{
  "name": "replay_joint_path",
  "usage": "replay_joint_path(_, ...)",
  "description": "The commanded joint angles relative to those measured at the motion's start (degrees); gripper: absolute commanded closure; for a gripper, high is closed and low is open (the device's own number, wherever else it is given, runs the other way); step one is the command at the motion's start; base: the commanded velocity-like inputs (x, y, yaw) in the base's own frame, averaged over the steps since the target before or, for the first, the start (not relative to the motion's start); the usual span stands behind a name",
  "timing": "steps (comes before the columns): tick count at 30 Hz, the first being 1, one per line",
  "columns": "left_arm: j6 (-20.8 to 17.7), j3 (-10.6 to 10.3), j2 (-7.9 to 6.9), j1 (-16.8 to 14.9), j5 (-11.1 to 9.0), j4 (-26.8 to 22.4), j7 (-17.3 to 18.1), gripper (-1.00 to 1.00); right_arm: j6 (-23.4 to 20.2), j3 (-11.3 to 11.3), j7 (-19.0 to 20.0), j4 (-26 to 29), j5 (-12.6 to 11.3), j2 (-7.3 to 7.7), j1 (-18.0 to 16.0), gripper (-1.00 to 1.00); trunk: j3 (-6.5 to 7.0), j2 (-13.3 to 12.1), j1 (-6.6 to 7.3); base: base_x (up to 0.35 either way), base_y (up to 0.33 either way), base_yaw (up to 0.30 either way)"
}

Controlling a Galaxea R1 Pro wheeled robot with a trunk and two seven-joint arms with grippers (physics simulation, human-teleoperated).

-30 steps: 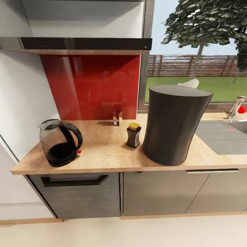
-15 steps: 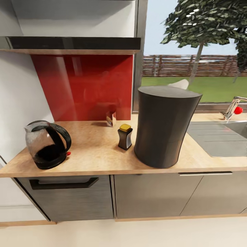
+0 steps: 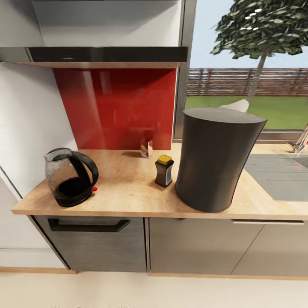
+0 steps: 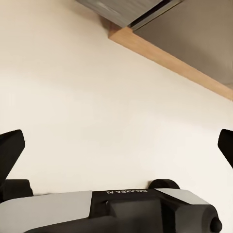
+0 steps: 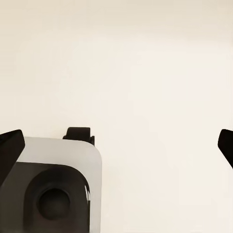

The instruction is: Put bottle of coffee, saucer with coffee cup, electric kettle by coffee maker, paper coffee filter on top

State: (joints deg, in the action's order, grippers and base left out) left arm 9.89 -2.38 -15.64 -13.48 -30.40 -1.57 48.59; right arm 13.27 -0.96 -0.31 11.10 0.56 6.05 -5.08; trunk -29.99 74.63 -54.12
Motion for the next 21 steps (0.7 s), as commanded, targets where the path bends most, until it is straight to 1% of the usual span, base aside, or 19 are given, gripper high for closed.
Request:
replay_joint_path(1, 0.4, -0.3, 0.0, -0.1, -0.1, 0.1, 0.1, -1.0, 0.2, -0.1, 0.0, 0.0, 0.1, 0.02, 0.0, -1.0, -0.05, 0.0, 0.0, 0.0, 0.0, 0.267)
replay_joint_path(12, 0.4, -0.3, 0.0, -0.1, -0.1, 0.1, 0.1, -1.0, 0.2, -0.1, 0.0, 0.0, 0.1, 0.01, 0.0, -1.0, -0.05, 0.0, 0.0, 0.0, 0.0, 0.266)
replay_joint_path(21, 0.4, -0.3, 0.0, -0.1, -0.1, 0.1, 0.1, -1.0, 0.1, -0.1, 0.0, 0.0, 0.1, 0.01, 0.0, -1.0, -0.05, 0.0, 0.0, -0.001, 0.0, 0.04)
